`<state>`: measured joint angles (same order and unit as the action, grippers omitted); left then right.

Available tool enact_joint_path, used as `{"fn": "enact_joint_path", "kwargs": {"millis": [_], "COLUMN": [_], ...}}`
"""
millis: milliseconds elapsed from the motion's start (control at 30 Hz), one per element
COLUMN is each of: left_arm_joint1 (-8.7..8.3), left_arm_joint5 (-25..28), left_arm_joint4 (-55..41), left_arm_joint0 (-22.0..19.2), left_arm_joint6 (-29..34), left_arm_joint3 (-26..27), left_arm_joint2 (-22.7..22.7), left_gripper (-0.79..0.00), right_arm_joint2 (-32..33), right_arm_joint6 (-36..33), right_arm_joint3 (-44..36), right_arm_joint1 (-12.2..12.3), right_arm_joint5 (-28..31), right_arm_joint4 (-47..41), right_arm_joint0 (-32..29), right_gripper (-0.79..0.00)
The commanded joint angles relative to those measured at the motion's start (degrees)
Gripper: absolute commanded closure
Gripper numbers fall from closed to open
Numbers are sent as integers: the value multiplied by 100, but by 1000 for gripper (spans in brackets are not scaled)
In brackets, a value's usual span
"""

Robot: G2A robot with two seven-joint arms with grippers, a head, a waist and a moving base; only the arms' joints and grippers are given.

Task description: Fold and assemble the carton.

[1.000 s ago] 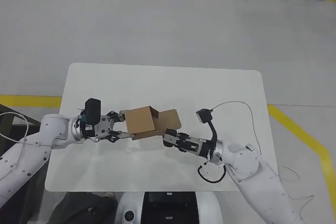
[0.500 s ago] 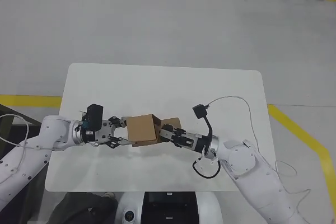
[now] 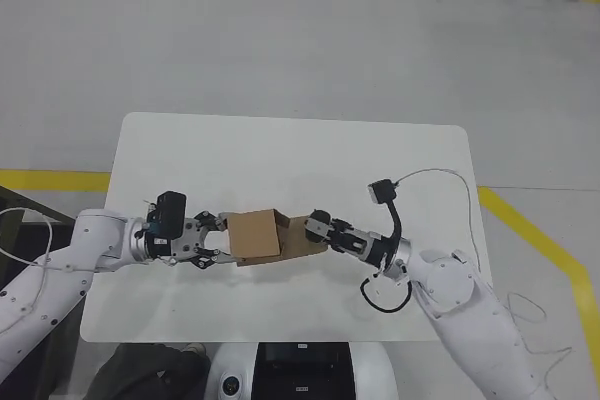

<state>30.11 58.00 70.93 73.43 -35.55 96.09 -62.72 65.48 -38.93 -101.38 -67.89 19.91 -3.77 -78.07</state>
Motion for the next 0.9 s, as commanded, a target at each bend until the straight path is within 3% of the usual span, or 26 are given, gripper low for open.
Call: {"fn": "enact_joint_path", "kwargs": {"millis": [0,167,533,867], "left_arm_joint1": [-2,-17,-17,54], "left_arm_joint5": [0,0,0,0], "left_arm_joint4": [13,72,150,124], "left_arm_joint0": [33,123,202,29], "left_arm_joint6": [-55,-197,-250,151], "left_arm_joint3": [12,43,125,-41], "left_arm_joint2": [-37,-141,-205,-76], "left_gripper": [-357,-357,-336,-336], "right_arm_joint2": [283,637,-295,-414], "right_arm_joint6": [40,25,-332,-286], "right_arm_joint3": [0,238,796,543], "right_arm_joint1": [41,96,-45,-62], "right_arm_joint5": [-129,-564,-807,-743], "right_arm_joint4": [-94,-334,-458,-204], "right_arm_joint0": [-124,-222,315,494], "right_gripper": [0,0,0,0]}}
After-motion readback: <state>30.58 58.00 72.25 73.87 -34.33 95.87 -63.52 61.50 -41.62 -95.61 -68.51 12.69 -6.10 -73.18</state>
